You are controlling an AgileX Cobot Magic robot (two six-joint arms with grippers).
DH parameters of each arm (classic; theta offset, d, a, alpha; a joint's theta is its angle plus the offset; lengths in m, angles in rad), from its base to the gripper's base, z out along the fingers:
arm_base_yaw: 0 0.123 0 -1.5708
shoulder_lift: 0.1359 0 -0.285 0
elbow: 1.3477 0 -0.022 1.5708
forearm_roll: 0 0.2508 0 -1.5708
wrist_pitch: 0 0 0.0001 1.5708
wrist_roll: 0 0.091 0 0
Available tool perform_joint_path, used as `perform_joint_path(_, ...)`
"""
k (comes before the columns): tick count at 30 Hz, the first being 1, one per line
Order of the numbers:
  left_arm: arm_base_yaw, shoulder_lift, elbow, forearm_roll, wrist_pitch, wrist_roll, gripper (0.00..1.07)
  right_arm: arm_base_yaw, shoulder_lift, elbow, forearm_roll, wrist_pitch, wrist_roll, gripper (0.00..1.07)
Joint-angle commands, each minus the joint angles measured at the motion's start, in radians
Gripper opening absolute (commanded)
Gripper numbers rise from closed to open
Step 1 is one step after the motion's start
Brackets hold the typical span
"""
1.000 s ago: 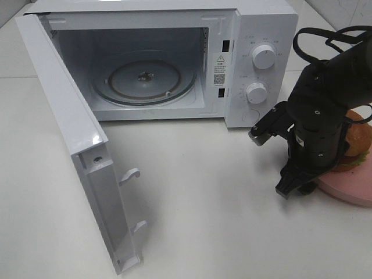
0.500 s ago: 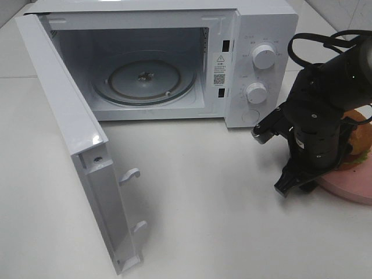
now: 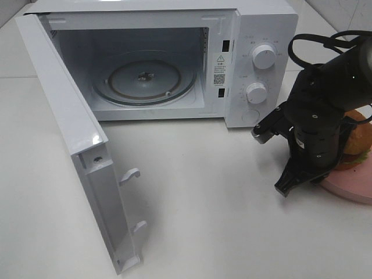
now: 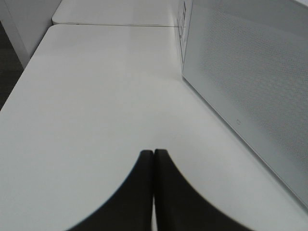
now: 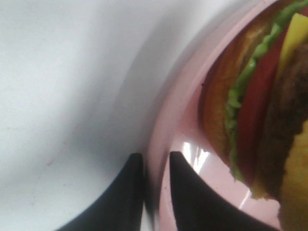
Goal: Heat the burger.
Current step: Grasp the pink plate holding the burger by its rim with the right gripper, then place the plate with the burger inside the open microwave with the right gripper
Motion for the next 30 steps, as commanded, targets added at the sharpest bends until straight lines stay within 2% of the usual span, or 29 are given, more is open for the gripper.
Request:
perform_joint_path(1,0.001,-0.02,0.002,-0.005,-0.013,0.0,0.0,-0.002,0.01,0.004,-0.009,-0.006,-0.003,0.05)
perform_joint_path(2,0.001,-0.02,0.002,-0.005,-0.013,0.0,0.0,-0.002,0.01,0.004,-0.009,-0.006,-0.003,0.0)
perform_joint_path(20,0.001,-0.02,0.002,-0.005,-0.013,0.0,0.0,-0.001,0.01,0.004,-0.009,0.017,-0.003,0.0)
perform_joint_path(30,0.001,-0.02,0.002,-0.005,-0.013,0.0,0.0,0.0,-0.098,0.005,-0.011,0.018,-0.003,0.0)
